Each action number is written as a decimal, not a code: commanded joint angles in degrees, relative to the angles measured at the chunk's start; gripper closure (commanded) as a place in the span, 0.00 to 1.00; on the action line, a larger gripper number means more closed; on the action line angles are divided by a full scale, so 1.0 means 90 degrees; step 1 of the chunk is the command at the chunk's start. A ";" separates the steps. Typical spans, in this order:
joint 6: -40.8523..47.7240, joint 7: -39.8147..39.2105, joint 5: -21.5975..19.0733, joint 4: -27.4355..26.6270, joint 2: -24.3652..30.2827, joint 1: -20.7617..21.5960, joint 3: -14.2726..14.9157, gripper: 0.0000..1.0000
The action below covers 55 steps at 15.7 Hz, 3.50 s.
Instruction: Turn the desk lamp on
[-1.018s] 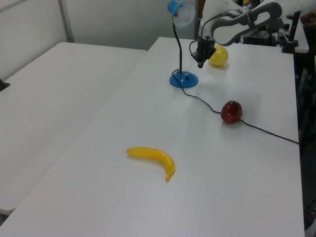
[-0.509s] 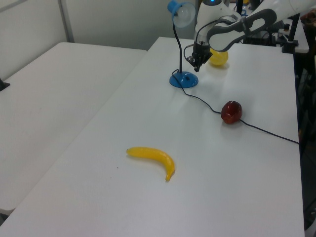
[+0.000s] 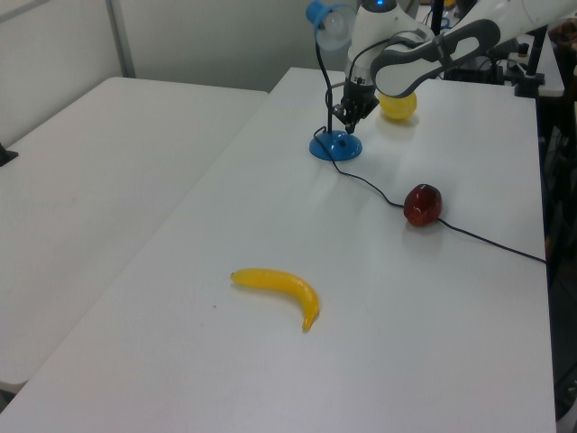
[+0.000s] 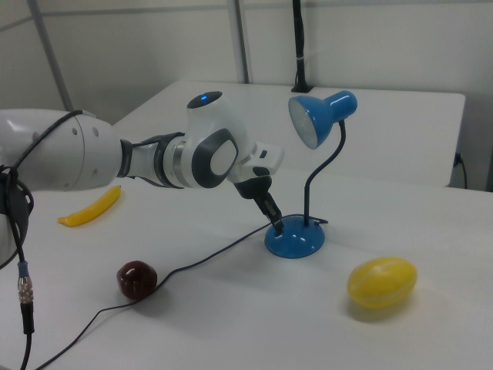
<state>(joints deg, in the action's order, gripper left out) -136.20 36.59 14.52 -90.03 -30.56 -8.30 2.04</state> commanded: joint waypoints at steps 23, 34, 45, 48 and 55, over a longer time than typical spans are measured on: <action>-0.0140 0.0593 0.0389 0.0560 -0.0609 0.0141 0.0047 1.00; -0.0141 0.0603 0.0438 0.0697 -0.0824 0.0161 0.0135 1.00; 0.0784 0.0224 0.0292 0.0268 0.0298 0.0239 -0.0060 1.00; 0.1819 -0.0517 -0.0098 0.0190 0.0708 0.0229 -0.0441 1.00; 0.3899 -0.2842 -0.1563 -0.0543 0.2339 0.0249 -0.0637 1.00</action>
<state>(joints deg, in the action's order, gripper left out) -107.06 18.41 4.52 -88.89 -18.12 -5.99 -3.68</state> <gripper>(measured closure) 0.991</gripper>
